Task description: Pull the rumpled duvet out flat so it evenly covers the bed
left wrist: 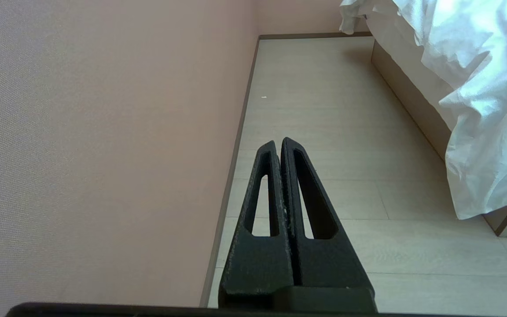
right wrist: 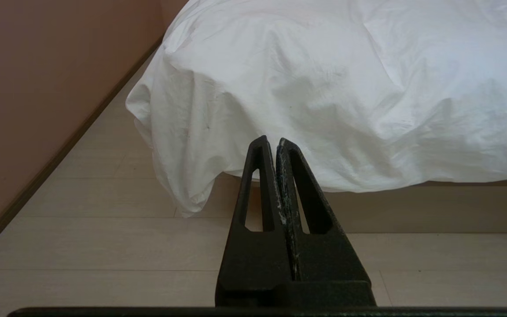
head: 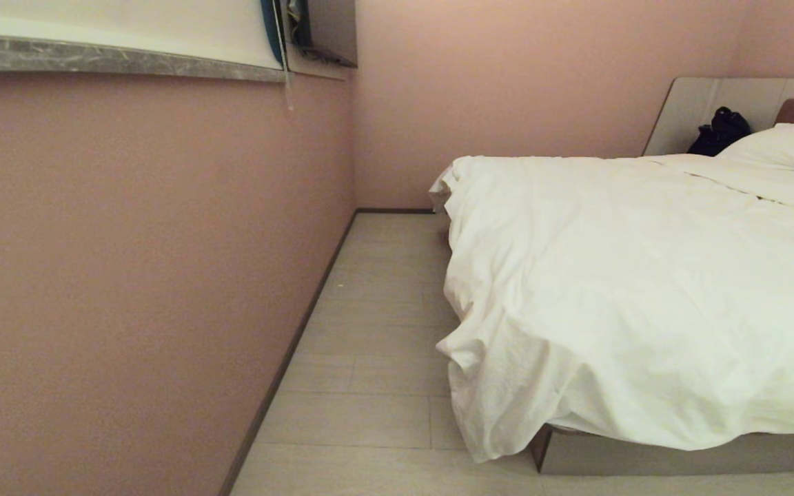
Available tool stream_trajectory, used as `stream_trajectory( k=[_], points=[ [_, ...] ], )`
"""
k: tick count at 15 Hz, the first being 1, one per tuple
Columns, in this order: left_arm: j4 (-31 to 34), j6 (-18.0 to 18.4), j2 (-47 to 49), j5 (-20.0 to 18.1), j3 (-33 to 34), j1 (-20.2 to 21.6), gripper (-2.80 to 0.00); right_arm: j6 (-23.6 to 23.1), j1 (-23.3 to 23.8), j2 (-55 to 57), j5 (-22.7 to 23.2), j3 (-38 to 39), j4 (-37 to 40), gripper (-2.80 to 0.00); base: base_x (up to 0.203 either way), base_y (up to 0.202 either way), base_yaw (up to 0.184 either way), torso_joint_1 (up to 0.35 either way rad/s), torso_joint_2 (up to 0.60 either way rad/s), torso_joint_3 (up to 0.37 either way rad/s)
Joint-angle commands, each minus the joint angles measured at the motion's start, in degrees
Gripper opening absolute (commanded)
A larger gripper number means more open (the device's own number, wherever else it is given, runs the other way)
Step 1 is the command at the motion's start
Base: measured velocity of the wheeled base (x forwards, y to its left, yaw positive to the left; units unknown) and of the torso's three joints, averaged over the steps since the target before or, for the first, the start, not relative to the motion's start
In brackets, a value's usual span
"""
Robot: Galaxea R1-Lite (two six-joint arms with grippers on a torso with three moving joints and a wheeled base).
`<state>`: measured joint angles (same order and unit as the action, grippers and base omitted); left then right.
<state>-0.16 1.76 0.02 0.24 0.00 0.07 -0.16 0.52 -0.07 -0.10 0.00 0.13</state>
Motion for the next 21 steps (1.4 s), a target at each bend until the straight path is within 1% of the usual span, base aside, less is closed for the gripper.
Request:
stream_trajectory(
  k=[1, 21],
  points=[
    [-0.02, 0.00, -0.02, 0.02, 0.00, 0.01, -2.80, -0.02, 0.00, 0.07, 0.01, 0.00, 0.04, -2.80, 0.000, 0.000, 0.000, 0.000, 0.00, 0.000],
    [-0.02, 0.00, -0.02, 0.02, 0.00, 0.01, -2.80, 0.25, 0.00, 0.16, 0.01, 0.00, -0.05, -2.80, 0.000, 0.000, 0.000, 0.000, 0.00, 0.000]
  ],
)
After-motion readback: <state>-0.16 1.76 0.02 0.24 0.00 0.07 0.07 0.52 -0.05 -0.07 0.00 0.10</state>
